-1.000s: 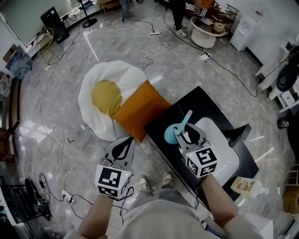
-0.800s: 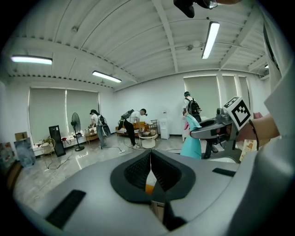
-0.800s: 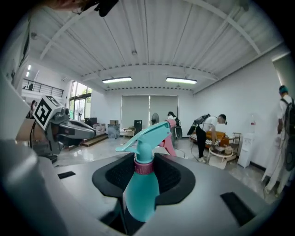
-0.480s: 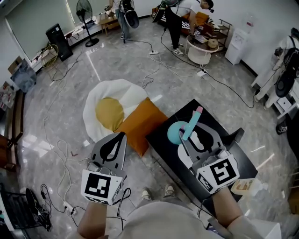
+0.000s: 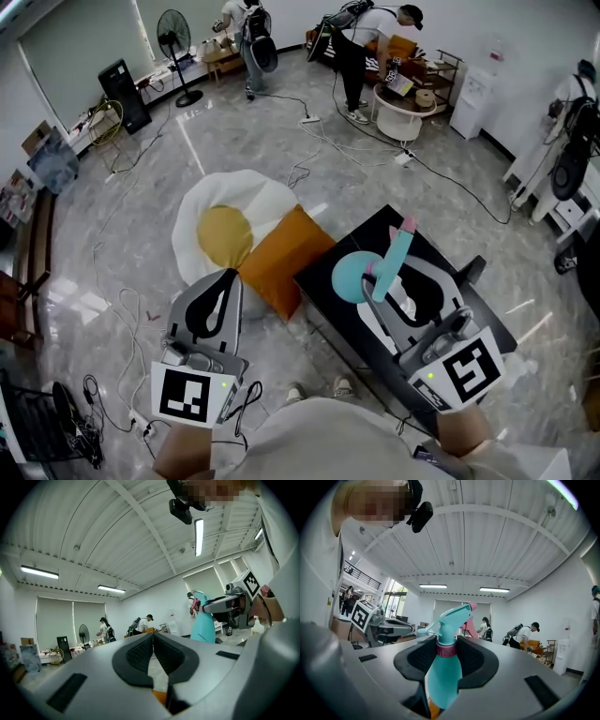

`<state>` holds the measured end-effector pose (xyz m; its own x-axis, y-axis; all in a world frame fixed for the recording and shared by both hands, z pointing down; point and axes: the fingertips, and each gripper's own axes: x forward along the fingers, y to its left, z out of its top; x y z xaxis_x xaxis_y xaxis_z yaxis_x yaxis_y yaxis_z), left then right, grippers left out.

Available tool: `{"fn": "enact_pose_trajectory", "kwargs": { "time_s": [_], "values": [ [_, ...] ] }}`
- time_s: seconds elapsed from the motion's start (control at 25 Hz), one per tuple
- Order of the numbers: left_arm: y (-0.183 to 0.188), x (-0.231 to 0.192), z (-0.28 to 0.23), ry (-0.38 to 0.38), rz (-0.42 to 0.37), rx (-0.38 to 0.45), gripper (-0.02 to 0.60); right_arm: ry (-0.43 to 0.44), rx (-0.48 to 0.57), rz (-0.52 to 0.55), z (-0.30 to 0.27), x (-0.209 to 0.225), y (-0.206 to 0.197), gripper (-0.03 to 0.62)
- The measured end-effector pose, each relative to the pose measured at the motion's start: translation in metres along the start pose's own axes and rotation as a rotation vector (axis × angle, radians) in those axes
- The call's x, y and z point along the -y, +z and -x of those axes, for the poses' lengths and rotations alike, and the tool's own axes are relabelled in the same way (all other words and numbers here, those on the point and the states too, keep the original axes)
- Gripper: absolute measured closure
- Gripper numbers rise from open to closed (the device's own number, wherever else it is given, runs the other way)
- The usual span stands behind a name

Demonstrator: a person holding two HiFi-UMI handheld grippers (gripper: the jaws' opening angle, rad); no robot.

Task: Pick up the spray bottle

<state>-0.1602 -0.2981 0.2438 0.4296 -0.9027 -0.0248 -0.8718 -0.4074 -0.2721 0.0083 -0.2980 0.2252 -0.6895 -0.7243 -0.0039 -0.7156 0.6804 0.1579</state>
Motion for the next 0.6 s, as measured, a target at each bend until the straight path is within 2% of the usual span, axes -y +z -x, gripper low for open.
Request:
{"fn": "enact_pose_trajectory", "kwargs": {
  "time_s": [0.2,0.36,0.6],
  "values": [
    [-0.008,0.005,0.020,-0.002,0.022,-0.011,0.560,0.034,-0.011,-0.031,0.009,-0.023,-0.002,0.433],
    [-0.011,0.027,0.024,-0.013,0.098,-0.030,0.560,0.063,-0.055,-0.049,0.014,-0.032,-0.019,0.434],
    [-0.028,0.032,0.028,-0.032,0.114,-0.048,0.560,0.078,-0.109,-0.067,0.011,-0.042,-0.042,0.434]
  ]
}}
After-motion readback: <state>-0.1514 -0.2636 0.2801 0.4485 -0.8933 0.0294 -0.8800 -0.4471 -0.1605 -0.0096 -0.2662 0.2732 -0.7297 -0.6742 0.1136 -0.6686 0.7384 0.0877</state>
